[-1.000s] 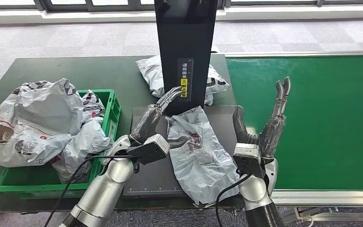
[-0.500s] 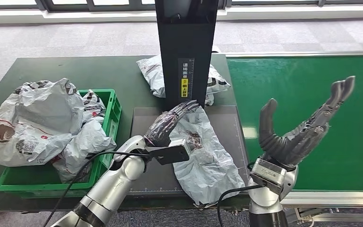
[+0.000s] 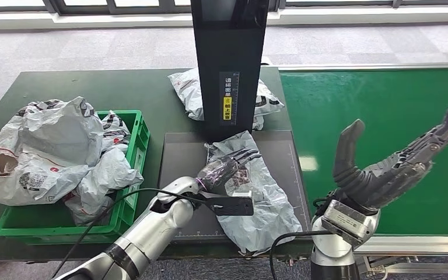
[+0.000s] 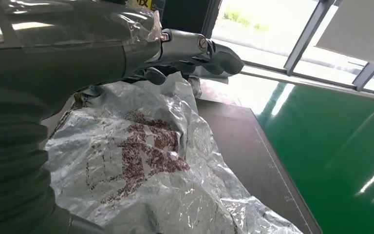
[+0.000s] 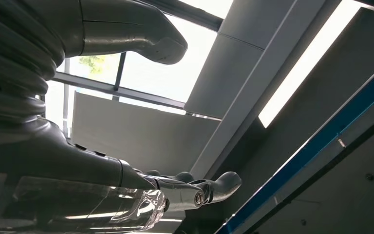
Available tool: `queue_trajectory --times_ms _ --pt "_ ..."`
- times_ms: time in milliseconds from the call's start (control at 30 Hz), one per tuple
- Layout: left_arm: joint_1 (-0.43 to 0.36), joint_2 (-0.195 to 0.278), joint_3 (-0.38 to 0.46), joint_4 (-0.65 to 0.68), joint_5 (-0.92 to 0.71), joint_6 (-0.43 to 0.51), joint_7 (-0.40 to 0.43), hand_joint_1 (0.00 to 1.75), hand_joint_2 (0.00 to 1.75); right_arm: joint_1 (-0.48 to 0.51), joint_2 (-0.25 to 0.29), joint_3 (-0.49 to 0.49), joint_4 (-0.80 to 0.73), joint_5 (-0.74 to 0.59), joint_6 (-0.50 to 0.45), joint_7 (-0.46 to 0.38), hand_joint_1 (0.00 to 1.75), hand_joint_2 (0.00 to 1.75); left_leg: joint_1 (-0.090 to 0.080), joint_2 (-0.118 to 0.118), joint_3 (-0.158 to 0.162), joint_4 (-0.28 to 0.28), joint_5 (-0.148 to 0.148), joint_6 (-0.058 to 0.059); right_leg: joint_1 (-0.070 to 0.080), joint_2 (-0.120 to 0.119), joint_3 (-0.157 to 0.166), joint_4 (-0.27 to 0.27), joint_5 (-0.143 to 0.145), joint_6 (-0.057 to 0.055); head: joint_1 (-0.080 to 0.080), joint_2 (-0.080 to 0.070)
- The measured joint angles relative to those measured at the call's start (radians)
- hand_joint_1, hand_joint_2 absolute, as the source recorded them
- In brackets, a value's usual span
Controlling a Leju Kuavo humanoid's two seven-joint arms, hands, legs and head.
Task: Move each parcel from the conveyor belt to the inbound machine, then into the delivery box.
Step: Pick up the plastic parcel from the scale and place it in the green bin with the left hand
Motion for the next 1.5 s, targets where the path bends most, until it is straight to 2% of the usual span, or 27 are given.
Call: queue_trajectory --times_ms 300,433,567,800,967,1267,1333,1400,1500 --pt "-0.009 -0.056 -0.051 0.104 -0.011 0.006 0.012 0.0 1.75 -0.016 0.002 -0.001 0.003 -0.005 0.003 0.023 0.0 1.75 0.0 -0.001 0.0 0.0 0.0 0.0 -0.001 0.0 0.0 0.0 0.0 0.0 0.0 0.0" --pt "-0.023 -0.086 -0.1 0.188 -0.09 0.04 0.085 0.0 1.75 -0.019 0.003 -0.001 0.011 -0.012 0.001 0.005 0.0 1.75 -0.001 -0.001 0.0 0.0 0.0 0.0 -0.001 -0.001 0.001 0.0 0.0 0.0 0.0 0.0" --pt "-0.044 -0.103 -0.165 0.254 -0.18 0.05 0.175 1.75 1.75 -0.02 0.003 -0.003 0.018 -0.014 0.001 0.002 0.0 1.75 0.0 -0.001 0.0 0.0 0.0 0.0 0.0 -0.001 0.001 0.0 0.0 0.0 0.0 0.0" --pt "-0.052 -0.107 -0.186 0.274 -0.194 0.05 0.188 1.75 1.75 -0.021 0.003 -0.006 0.021 -0.016 0.001 0.001 0.0 1.75 0.0 -0.002 0.0 0.0 0.0 0.0 0.0 -0.002 0.002 0.0 0.0 0.0 0.0 0.0" --pt "-0.079 -0.114 -0.25 0.325 -0.264 0.048 0.257 1.75 1.75 -0.034 0.007 -0.017 0.036 -0.023 0.001 0.002 0.0 1.75 0.0 -0.002 0.002 0.0 0.0 0.001 0.0 -0.002 0.004 0.0 0.0 0.001 0.0 0.0" --pt "-0.09 -0.115 -0.278 0.341 -0.314 0.091 0.323 1.75 1.75 -0.034 0.007 -0.018 0.038 -0.023 0.001 0.001 0.0 1.75 0.0 -0.002 0.004 0.0 0.0 0.001 0.0 -0.002 0.005 0.0 0.0 0.001 0.0 0.0" --pt "-0.089 -0.114 -0.284 0.343 -0.344 0.132 0.359 1.75 1.75 -0.034 0.008 -0.018 0.038 -0.021 0.001 0.002 0.0 1.75 0.0 -0.001 0.004 0.0 0.0 0.001 0.0 -0.002 0.005 0.0 0.0 0.001 0.0 0.0" --pt "-0.088 -0.111 -0.29 0.344 -0.39 0.218 0.407 1.75 1.75 -0.034 0.008 -0.018 0.038 -0.019 0.001 0.001 0.0 1.75 0.0 -0.001 0.004 0.0 0.0 0.001 0.0 -0.002 0.005 0.0 0.0 0.001 0.0 0.0" --pt "-0.086 -0.099 -0.295 0.331 -0.491 0.468 0.508 1.75 1.75 -0.032 0.007 -0.022 0.036 -0.018 0.001 0.001 0.0 1.75 0.0 -0.001 0.003 0.0 0.001 0.001 0.0 -0.002 0.004 0.0 0.0 0.001 0.0 0.0"
